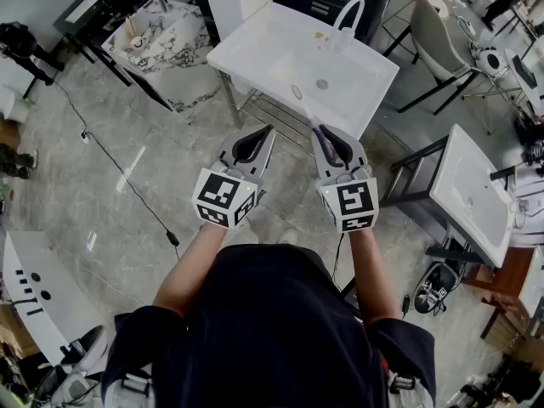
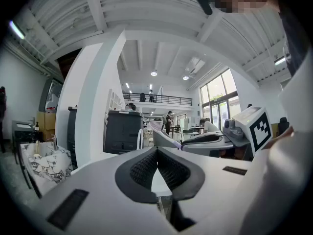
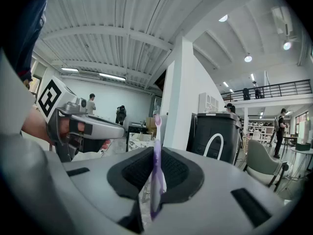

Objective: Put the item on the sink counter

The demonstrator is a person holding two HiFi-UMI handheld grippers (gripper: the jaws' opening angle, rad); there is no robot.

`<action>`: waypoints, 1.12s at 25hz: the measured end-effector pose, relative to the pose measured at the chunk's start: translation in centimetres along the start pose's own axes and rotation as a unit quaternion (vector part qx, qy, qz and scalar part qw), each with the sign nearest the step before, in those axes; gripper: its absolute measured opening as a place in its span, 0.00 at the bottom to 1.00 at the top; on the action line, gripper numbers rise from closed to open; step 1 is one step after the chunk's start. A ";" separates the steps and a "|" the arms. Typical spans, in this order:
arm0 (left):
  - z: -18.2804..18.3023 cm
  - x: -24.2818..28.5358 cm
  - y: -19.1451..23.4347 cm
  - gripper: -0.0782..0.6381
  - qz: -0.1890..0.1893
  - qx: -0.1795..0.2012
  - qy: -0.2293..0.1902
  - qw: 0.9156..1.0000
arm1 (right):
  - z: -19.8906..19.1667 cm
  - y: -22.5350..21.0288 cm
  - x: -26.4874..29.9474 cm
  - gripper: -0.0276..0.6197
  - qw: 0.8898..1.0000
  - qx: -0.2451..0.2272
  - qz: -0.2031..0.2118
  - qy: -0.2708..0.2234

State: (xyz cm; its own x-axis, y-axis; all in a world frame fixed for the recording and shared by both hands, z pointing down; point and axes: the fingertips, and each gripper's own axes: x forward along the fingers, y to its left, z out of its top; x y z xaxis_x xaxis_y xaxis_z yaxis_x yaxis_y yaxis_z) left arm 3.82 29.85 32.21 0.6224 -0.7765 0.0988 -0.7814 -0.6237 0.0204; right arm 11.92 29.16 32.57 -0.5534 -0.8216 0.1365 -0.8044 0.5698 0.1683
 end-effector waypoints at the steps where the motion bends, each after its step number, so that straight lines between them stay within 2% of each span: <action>1: 0.0 -0.1 0.1 0.12 0.000 -0.001 0.001 1.000 | 0.1 0.2 0.0 0.15 1.000 -0.001 -0.001 0.000; 16: -0.5 0.9 -1.8 0.12 0.004 -0.001 0.004 1.000 | -1.2 -1.0 -1.4 0.15 1.000 0.017 0.004 -0.010; 28: -2.1 2.4 -0.1 0.12 0.025 -0.008 0.021 0.999 | -2.7 -2.2 1.1 0.15 0.999 0.031 0.025 -0.005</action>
State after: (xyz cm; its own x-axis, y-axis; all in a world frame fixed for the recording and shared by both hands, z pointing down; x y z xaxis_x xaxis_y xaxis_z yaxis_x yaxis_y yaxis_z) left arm 5.35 28.22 34.51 0.5801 -0.8022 0.1412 -0.8125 -0.5821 0.0305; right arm 13.66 27.10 34.94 -0.5954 -0.7922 0.1338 -0.7870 0.6086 0.1013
